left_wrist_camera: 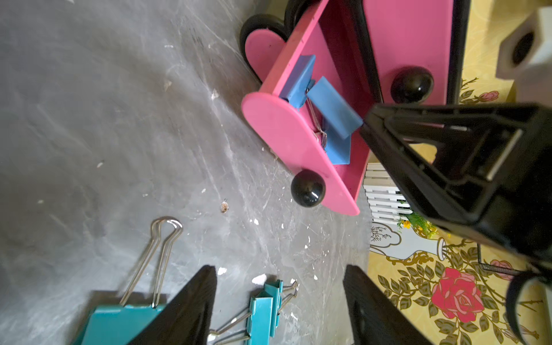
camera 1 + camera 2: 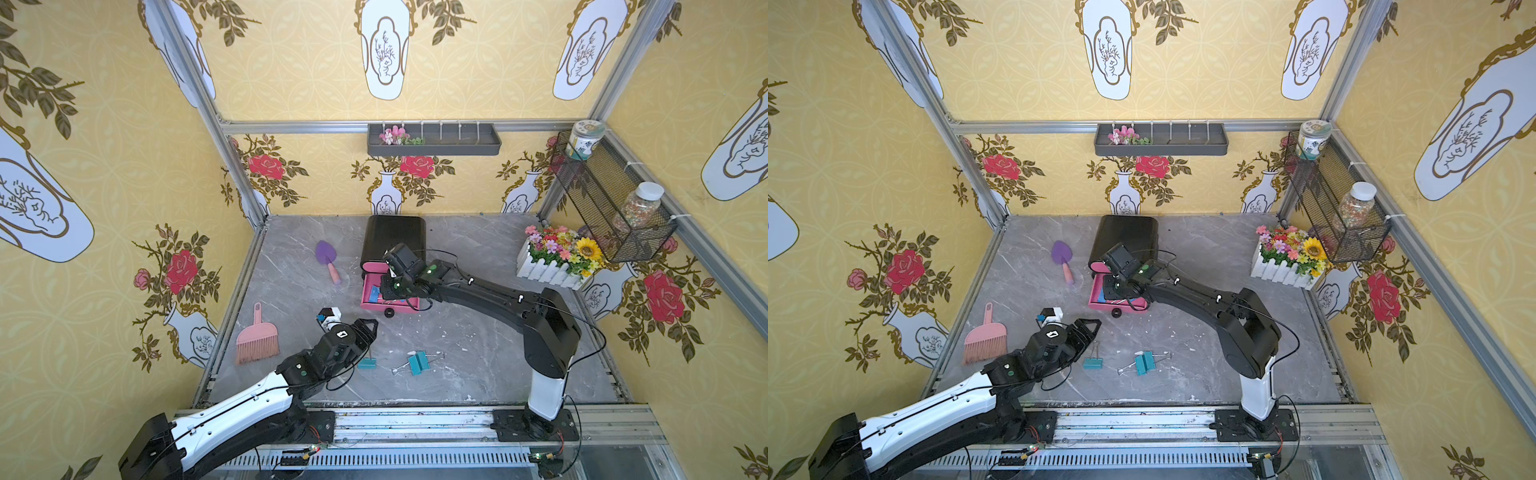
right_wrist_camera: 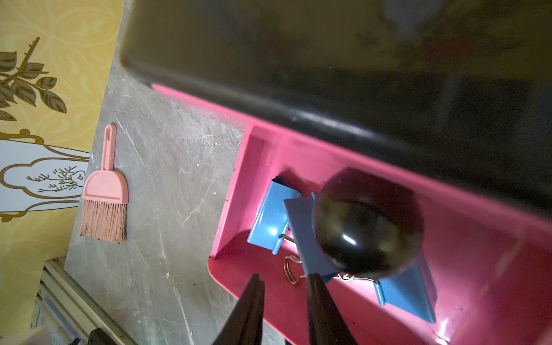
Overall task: Put the binder clips in the drawer according to color
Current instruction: Place the binder clip in the drawer, then close the drawer in the storage box.
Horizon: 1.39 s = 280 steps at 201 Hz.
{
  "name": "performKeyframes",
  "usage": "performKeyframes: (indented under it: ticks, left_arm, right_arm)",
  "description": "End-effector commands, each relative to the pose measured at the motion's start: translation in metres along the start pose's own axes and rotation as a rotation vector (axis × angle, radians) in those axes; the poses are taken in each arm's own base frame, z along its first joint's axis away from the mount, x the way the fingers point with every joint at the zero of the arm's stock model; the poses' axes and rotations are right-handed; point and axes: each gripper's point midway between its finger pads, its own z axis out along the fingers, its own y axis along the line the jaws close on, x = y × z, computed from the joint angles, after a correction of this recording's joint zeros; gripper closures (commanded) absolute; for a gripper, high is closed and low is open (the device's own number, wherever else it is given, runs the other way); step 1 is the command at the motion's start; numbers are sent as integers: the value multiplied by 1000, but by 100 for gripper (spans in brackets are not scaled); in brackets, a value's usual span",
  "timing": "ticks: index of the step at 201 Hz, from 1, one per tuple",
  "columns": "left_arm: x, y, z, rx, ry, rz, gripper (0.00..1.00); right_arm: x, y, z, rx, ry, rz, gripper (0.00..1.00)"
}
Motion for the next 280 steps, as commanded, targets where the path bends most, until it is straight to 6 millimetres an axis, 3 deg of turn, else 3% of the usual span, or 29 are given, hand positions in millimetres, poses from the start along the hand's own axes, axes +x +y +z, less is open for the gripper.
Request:
performKeyframes:
  ticks: [1, 19, 58, 138, 211, 280]
  left_arm:
    - [-4, -20, 6, 65, 17, 25, 34]
    - [-9, -25, 16, 63, 23, 32, 42]
    - [-6, -32, 35, 55, 62, 58, 60]
    - [-8, -18, 57, -36, 74, 96, 78]
    - [-6, -10, 81, -96, 101, 149, 81]
    - [-27, -36, 92, -63, 51, 172, 78]
  right_arm:
    - [-11, 6, -24, -22, -76, -26, 62]
    - [-11, 4, -42, -25, -101, -28, 56]
    - [-8, -10, -80, 4, -150, -29, 54]
    - [-3, -56, -132, 72, -214, 16, 54]
    - [9, -87, -148, 117, -229, 56, 54]
    - [15, -91, -142, 121, -209, 66, 54]
